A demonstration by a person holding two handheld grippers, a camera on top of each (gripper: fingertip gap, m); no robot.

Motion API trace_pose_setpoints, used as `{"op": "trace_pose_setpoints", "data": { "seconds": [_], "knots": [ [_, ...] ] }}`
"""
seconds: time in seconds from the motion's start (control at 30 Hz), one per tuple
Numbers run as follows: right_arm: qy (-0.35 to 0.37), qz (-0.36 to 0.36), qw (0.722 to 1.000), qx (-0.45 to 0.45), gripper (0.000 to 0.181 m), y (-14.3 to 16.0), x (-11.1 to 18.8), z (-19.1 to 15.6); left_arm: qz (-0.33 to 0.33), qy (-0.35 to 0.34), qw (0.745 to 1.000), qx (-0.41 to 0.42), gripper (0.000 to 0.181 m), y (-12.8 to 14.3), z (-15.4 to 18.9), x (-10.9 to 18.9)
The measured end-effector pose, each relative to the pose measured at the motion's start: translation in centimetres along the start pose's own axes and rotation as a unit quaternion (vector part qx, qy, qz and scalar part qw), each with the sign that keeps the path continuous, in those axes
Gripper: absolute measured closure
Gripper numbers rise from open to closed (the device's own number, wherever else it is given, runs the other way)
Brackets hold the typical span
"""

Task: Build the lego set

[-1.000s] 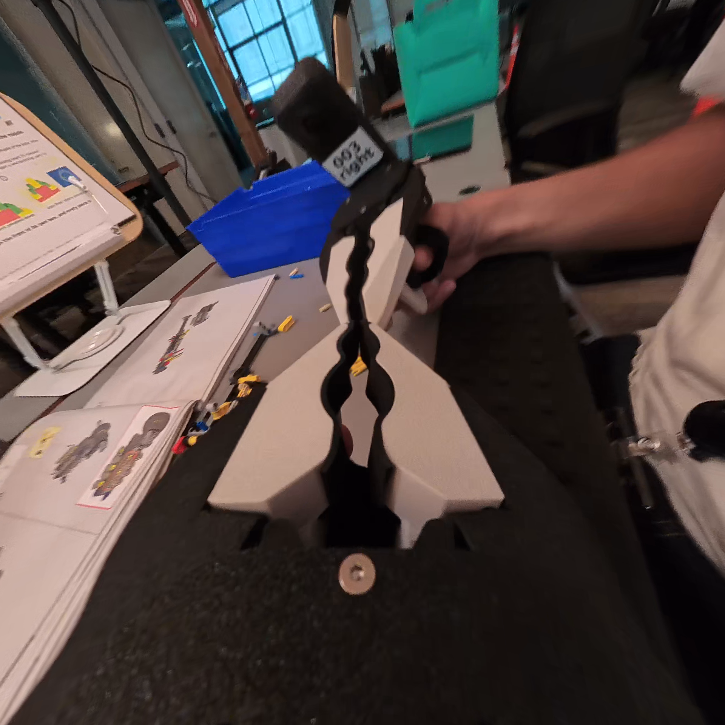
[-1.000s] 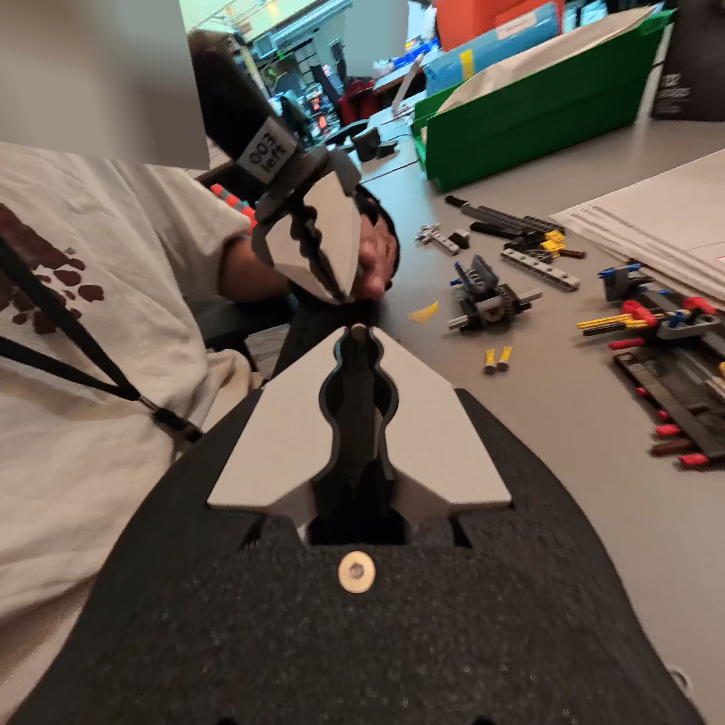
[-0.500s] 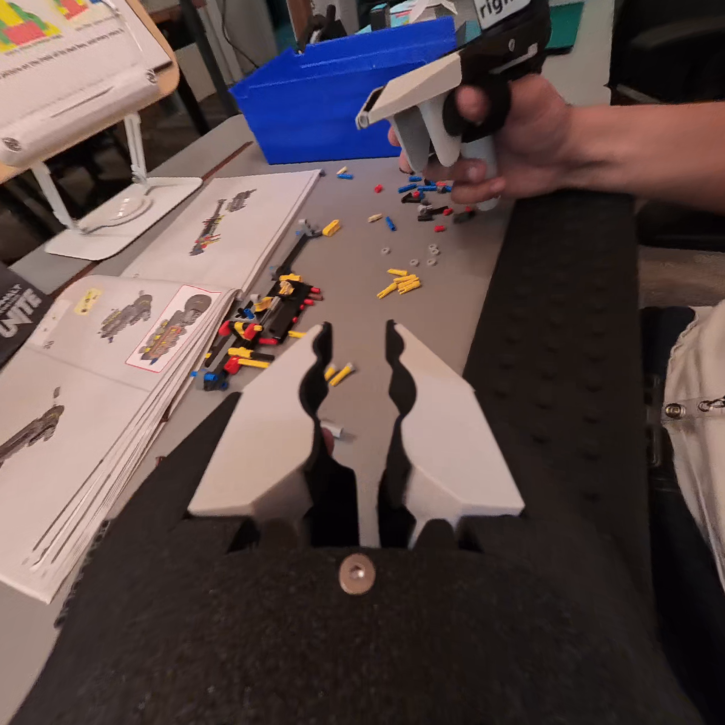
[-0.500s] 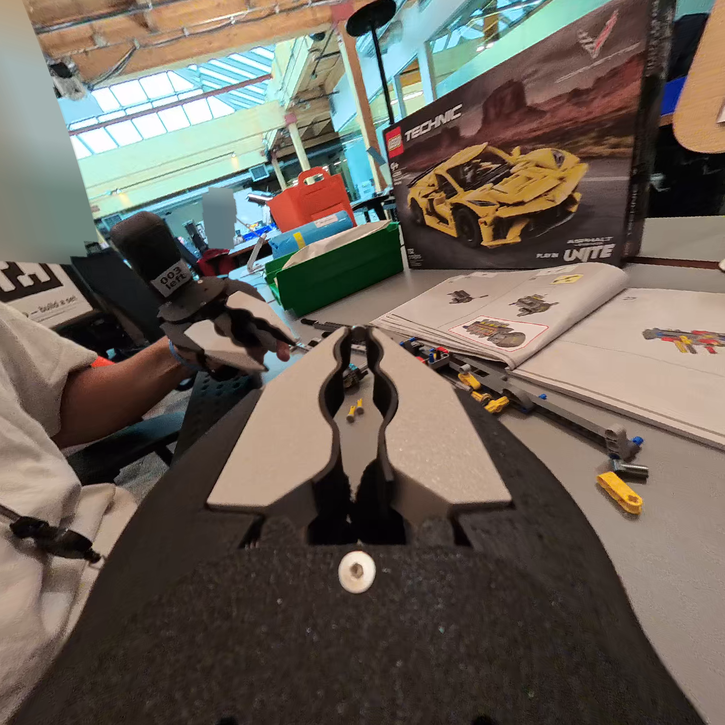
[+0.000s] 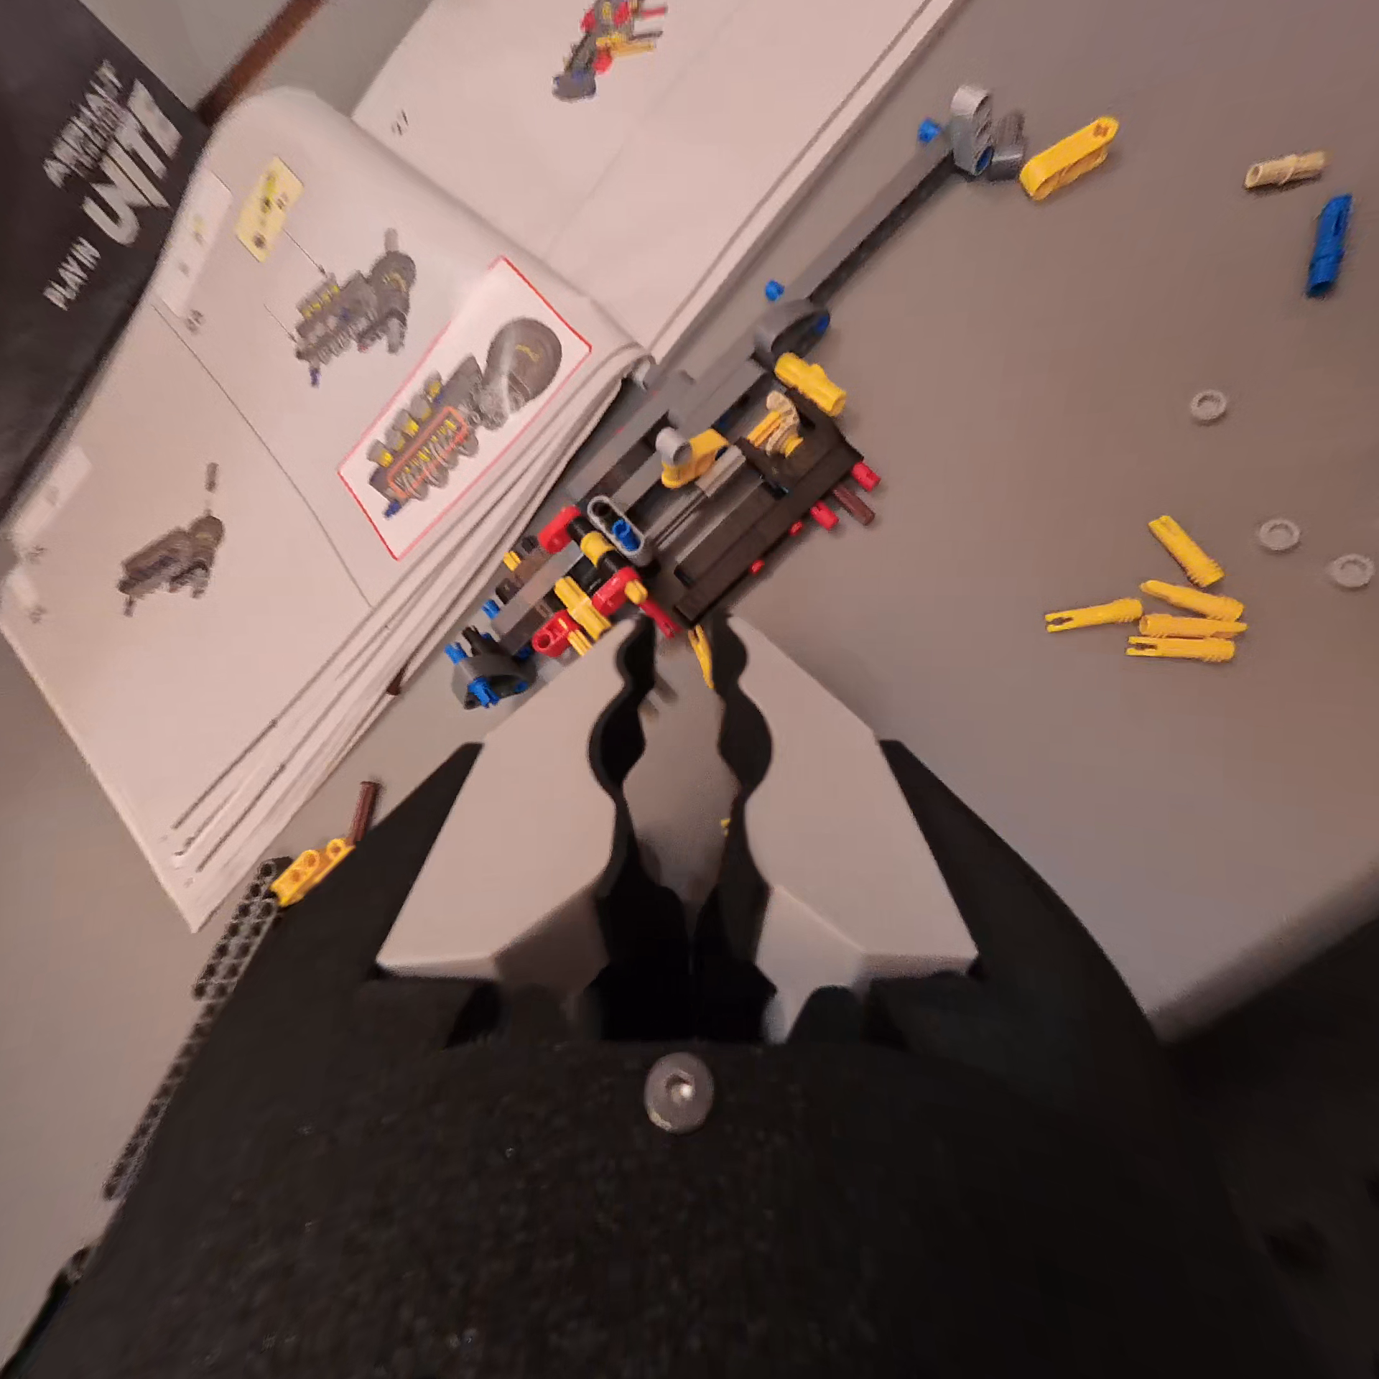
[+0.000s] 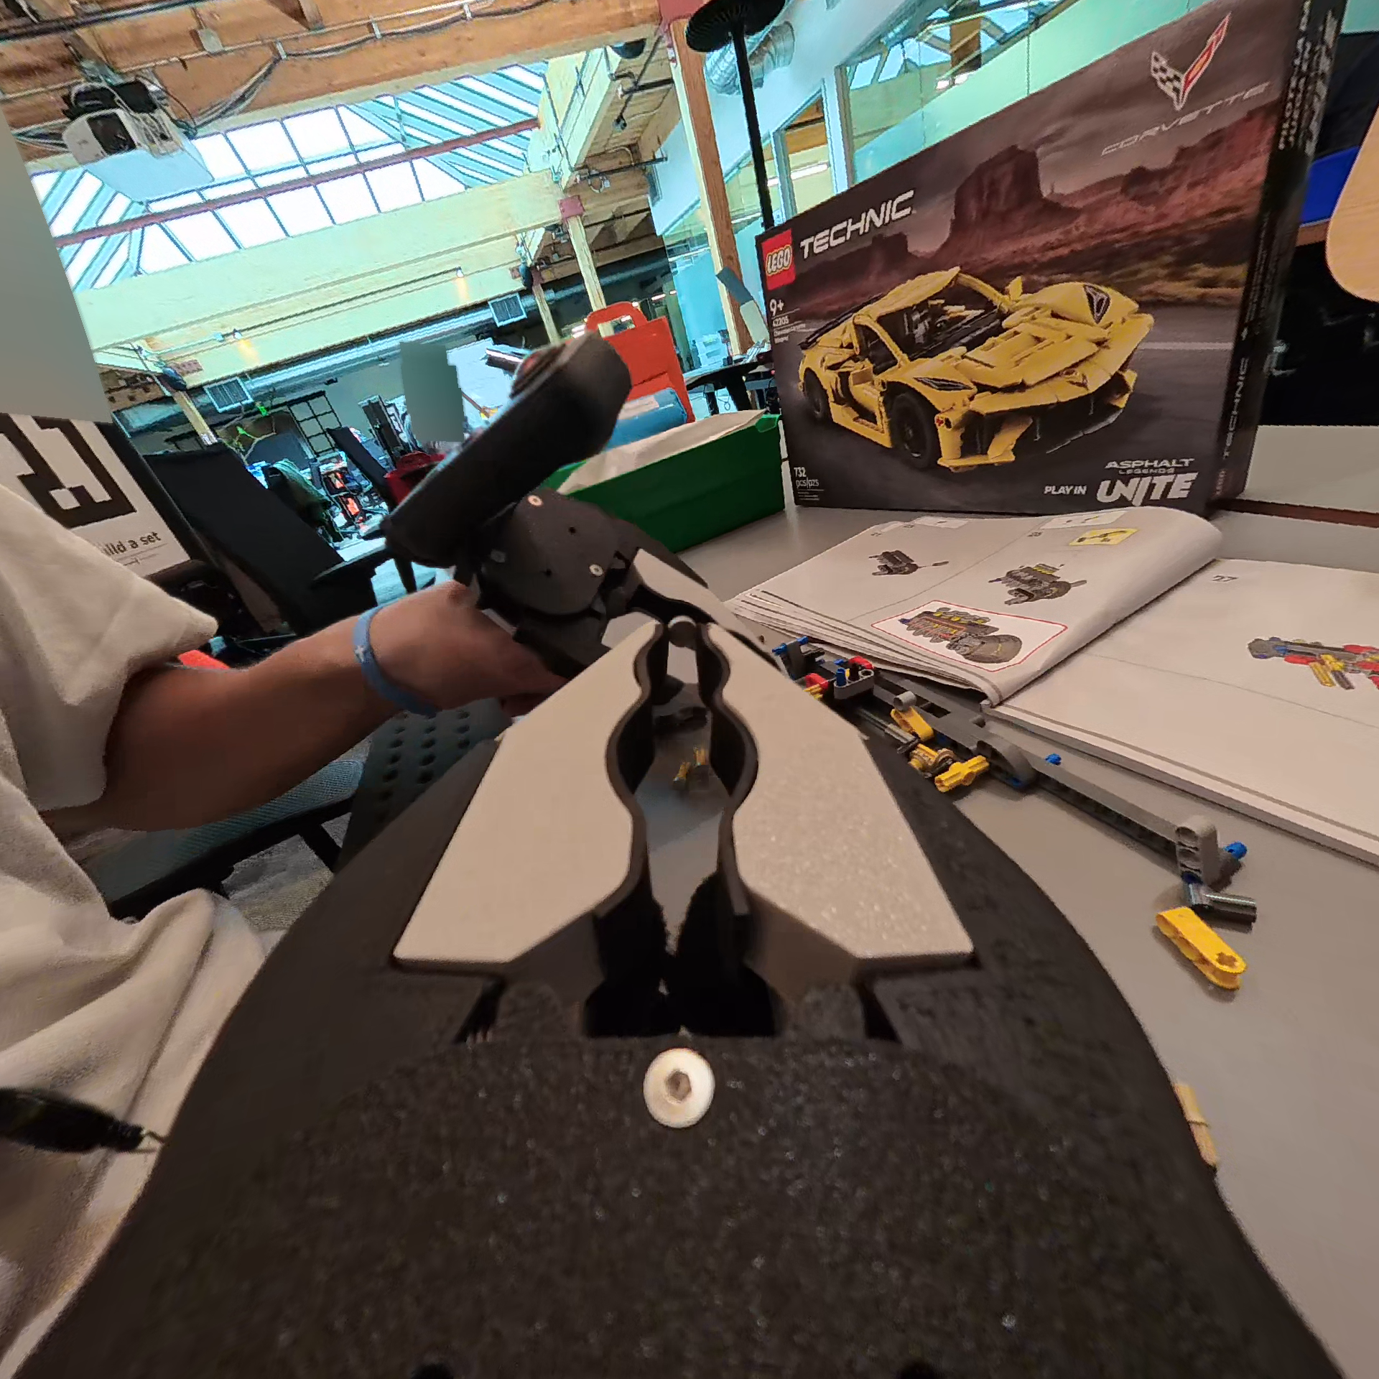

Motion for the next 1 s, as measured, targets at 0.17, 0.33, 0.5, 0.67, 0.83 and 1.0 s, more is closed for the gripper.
{"op": "trace_pose_setpoints", "data": {
  "seconds": [0.17,0.33,0.5,0.67,0.83,1.0],
  "knots": [
    [-0.01,0.021,1.0,-0.021,0.175,-0.5,0.6,0.2,-0.057,-0.009,0.998,-0.008,0.169,0.5,0.2,-0.8],
    [-0.016,0.032,0.999,-0.035,0.175,-0.8,0.9,0.3,-0.094,0.001,0.995,0.016,0.16,1.1,0.3,-1.6],
    [-0.023,0.034,0.998,-0.041,0.175,-0.8,0.9,0.2,-0.101,0.017,0.994,0.036,0.167,1.0,0.5,-1.7],
    [-0.021,0.038,0.998,-0.042,0.175,-0.9,1.1,0.3,-0.11,0.043,0.993,0.018,0.177,1.4,1.0,-1.3],
    [-0.017,0.034,0.999,-0.037,0.175,-0.8,1.0,0.3,-0.137,0.181,0.974,0.009,0.178,1.9,2.8,0.0],
    [-0.018,0.034,0.998,-0.039,0.175,-0.8,1.0,0.3,-0.168,0.298,0.939,-0.021,0.178,3.7,6.1,2.8]
  ]
}}
Point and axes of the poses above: each gripper's, where its closed fingertips meet, x back along the fingers, y out of its underside, z = x × y across the jaws, the point moved 5 cm from there along x, back along the fingers, and after that the axes turned 2 degrees about y, right-handed, at the moved point
